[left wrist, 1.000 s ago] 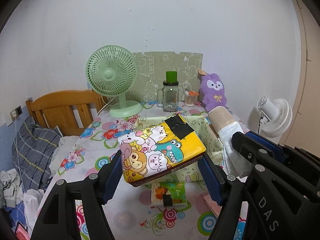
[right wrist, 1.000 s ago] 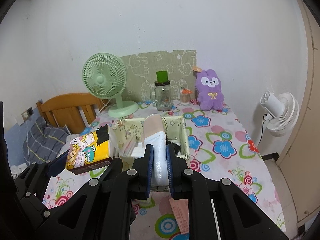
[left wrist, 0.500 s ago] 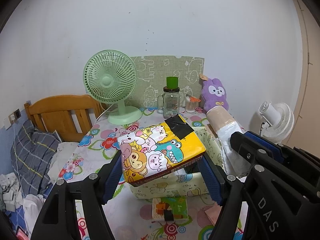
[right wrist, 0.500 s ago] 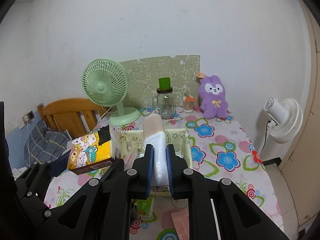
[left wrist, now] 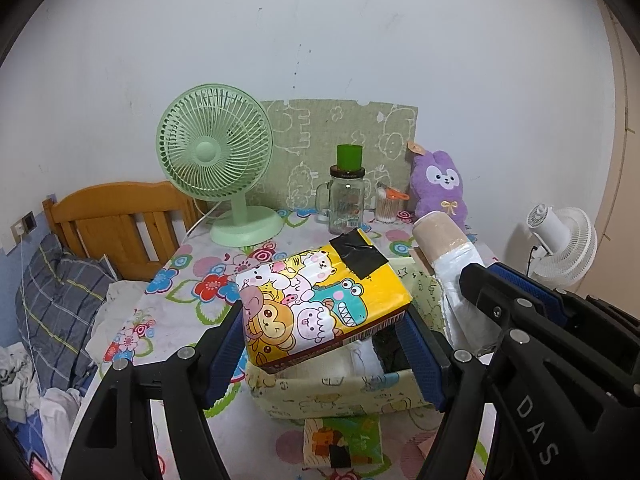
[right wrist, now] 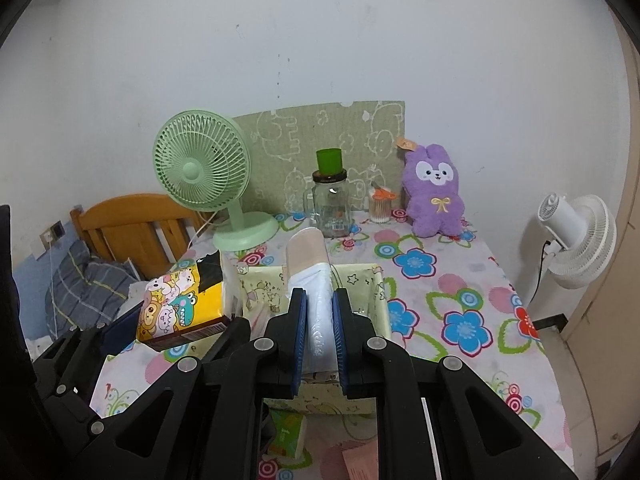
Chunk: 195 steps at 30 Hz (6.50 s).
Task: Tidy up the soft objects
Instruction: 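Carry the tissue box with left tool while right tool carries white roll over box, then release the tissue box into the fabric box while right tool drops white roll in, then withdraw both open tools back from the fabric box, then reach the left tool to the green tissue pack while right tool reaches the pink packet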
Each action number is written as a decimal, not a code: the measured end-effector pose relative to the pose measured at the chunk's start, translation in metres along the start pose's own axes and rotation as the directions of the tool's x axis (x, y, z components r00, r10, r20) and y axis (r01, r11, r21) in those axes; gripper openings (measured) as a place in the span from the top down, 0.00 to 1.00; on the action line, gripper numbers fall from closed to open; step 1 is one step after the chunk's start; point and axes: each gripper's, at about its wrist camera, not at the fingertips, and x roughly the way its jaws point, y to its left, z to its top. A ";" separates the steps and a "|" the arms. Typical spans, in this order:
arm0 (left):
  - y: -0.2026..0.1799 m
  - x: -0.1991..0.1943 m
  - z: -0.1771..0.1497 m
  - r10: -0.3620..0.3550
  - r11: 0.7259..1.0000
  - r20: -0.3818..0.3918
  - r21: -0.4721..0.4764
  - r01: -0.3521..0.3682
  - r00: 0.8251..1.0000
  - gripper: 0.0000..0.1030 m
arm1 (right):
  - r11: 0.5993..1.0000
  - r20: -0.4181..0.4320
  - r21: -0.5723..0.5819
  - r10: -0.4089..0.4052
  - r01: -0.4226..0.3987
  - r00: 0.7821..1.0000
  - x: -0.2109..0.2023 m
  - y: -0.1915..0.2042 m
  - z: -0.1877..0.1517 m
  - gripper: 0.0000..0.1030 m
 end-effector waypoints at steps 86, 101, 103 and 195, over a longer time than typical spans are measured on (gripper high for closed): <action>-0.016 0.013 -0.014 -0.071 0.995 -0.064 0.068 0.075 0.995 0.00 | 1.000 -0.033 -0.009 -0.022 0.022 0.999 0.020 -0.016 -0.016 0.08; -0.009 -0.023 -0.020 -0.061 0.998 0.005 0.034 0.061 0.998 0.00 | 0.998 0.049 0.004 -0.070 0.070 0.996 -0.026 -0.007 -0.022 0.03; -0.009 -0.028 -0.022 -0.060 0.998 0.010 0.034 0.060 0.998 0.00 | 0.998 0.054 0.004 -0.068 0.068 0.996 -0.032 -0.006 -0.025 0.03; -0.038 0.028 -0.154 -0.097 0.984 -0.295 0.112 0.135 0.950 0.06 | 0.996 -0.296 0.027 -0.072 0.084 0.952 0.036 -0.044 -0.164 0.30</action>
